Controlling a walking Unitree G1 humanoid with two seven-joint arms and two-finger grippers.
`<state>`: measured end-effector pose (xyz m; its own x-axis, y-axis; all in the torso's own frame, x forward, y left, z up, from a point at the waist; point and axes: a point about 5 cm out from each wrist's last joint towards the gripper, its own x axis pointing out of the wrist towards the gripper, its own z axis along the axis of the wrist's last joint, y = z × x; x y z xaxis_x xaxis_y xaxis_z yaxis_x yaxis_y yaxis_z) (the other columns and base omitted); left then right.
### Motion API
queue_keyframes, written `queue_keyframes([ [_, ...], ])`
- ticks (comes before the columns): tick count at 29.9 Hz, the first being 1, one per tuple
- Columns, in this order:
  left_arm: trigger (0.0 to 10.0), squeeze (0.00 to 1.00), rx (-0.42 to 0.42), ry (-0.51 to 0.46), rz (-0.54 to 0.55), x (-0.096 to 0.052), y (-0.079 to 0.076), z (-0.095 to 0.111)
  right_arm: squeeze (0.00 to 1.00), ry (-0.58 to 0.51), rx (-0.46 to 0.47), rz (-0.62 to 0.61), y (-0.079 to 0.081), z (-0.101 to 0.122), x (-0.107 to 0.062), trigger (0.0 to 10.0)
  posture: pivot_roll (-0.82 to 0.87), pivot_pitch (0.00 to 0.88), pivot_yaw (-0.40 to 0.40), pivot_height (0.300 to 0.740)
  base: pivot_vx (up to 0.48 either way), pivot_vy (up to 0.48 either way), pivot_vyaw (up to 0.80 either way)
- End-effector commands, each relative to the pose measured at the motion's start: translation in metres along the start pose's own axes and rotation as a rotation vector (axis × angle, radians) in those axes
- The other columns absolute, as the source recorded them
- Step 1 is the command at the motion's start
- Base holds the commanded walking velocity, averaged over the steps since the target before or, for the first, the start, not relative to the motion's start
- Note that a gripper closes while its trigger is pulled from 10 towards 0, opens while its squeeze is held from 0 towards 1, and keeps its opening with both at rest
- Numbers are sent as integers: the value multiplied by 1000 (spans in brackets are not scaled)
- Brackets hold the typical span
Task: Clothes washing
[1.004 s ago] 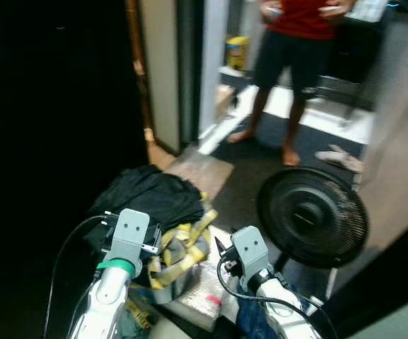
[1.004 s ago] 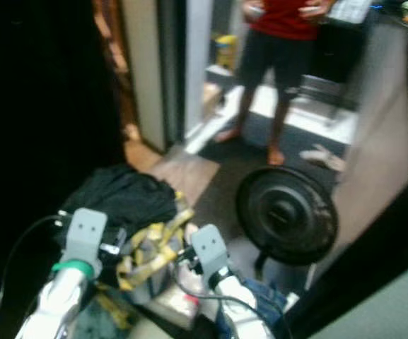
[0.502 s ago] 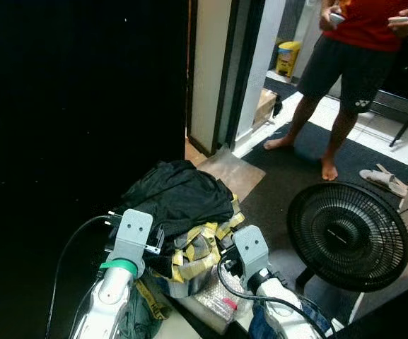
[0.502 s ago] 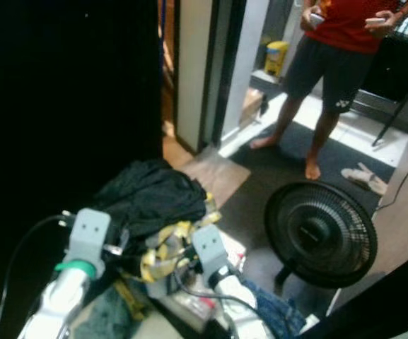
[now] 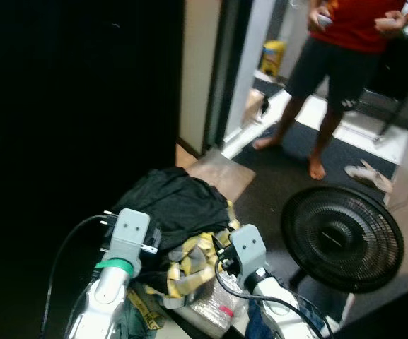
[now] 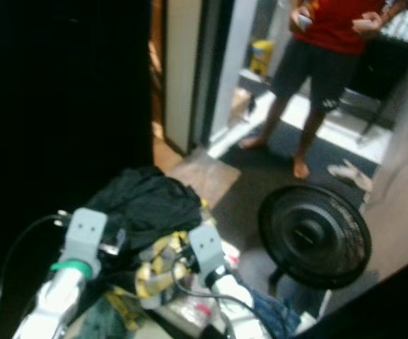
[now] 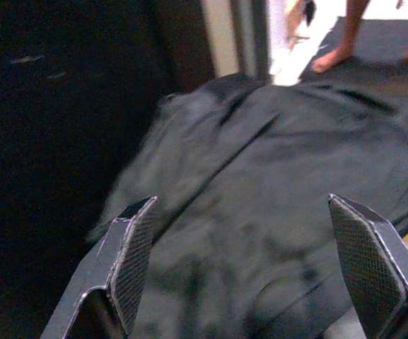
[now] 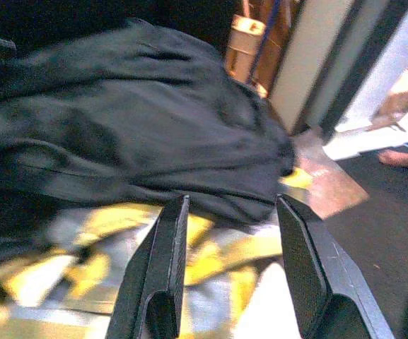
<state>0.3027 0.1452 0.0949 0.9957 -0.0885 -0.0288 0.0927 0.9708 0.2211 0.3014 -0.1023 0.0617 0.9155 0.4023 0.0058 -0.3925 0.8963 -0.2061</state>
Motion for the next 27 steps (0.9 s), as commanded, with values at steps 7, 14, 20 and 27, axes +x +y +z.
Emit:
queue_keyframes([
  [7, 10000, 0, -1, 22, 14, -2, 1, -5, 0, 10, 8, 0, 1, -3, -1, 10000, 47, 74, 8, 740, 91, 0, 0],
  [14, 10000, 0, -1, 22, 10, -2, 1, -5, 0, 10, 6, 3, 1, -2, -1, 10000, 47, 71, 7, 740, 0, 0, 0],
  [20, 10000, 0, 6, 52, -45, -3, -4, -11, 0, 9, 5, 2, 0, -2, -1, 10000, 47, 68, 7, 740, 0, 0, 0],
  [27, 10000, 0, 71, 182, -184, -12, -17, -35, 0, -4, 20, 16, 2, 0, 0, 10000, 44, 67, 9, 740, 0, 0, 0],
])
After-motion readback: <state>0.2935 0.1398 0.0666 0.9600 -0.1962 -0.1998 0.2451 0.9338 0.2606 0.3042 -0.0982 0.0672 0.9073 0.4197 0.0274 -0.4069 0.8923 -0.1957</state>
